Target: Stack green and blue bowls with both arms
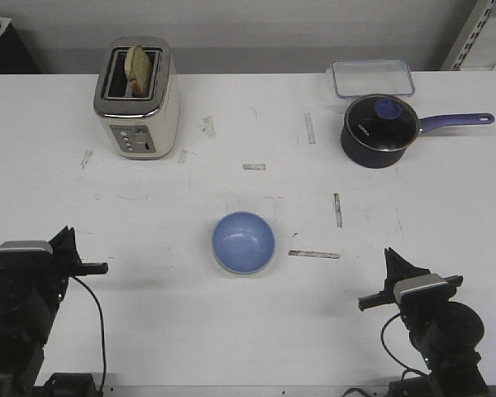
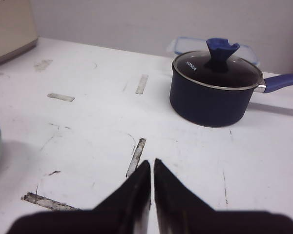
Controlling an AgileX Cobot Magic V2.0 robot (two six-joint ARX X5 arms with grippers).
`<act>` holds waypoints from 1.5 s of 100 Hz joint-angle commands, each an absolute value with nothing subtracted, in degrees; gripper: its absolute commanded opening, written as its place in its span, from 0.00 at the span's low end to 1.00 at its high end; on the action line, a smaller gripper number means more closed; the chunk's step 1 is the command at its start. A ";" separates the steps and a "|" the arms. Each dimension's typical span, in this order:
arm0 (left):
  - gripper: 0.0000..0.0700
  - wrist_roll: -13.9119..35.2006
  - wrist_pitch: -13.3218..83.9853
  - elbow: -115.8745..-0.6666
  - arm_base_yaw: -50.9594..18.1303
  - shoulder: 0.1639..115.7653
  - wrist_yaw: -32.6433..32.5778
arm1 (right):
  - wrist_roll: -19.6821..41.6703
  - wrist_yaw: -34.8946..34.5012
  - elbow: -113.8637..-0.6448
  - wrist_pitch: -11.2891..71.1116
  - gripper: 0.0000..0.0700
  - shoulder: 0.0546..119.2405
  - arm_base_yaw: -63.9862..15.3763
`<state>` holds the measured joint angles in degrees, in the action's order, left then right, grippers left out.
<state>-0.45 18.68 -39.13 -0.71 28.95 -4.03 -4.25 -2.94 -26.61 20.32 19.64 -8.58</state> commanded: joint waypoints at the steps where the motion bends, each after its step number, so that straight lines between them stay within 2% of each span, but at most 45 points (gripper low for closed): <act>1: 0.00 -1.23 16.43 -36.14 -0.08 27.11 -3.09 | -4.38 -2.94 -26.52 19.51 0.00 19.94 -8.67; 25: 0.00 -2.81 16.67 -31.83 0.69 25.50 -0.43 | -4.38 -2.85 -26.55 19.35 0.00 19.92 -8.67; 107: 0.00 -2.74 16.21 -31.11 0.75 16.88 -0.45 | -4.38 -2.94 -26.55 19.27 0.00 19.92 -8.67; 119: 0.00 -2.76 14.59 -25.87 0.75 12.14 -0.43 | -4.38 -2.92 -26.55 19.27 0.00 19.92 -8.67; 144: 0.00 -2.35 3.77 -7.79 0.75 0.01 -0.30 | -4.38 -2.92 -26.55 19.29 0.00 19.92 -8.67; 150: 0.00 -2.33 1.10 -4.93 0.73 0.16 -0.21 | -4.36 -2.94 -26.55 19.27 0.00 19.92 -8.64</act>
<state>-2.22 4.62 -7.07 0.62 0.23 -0.40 -4.25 -2.92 -26.61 20.05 19.64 -8.58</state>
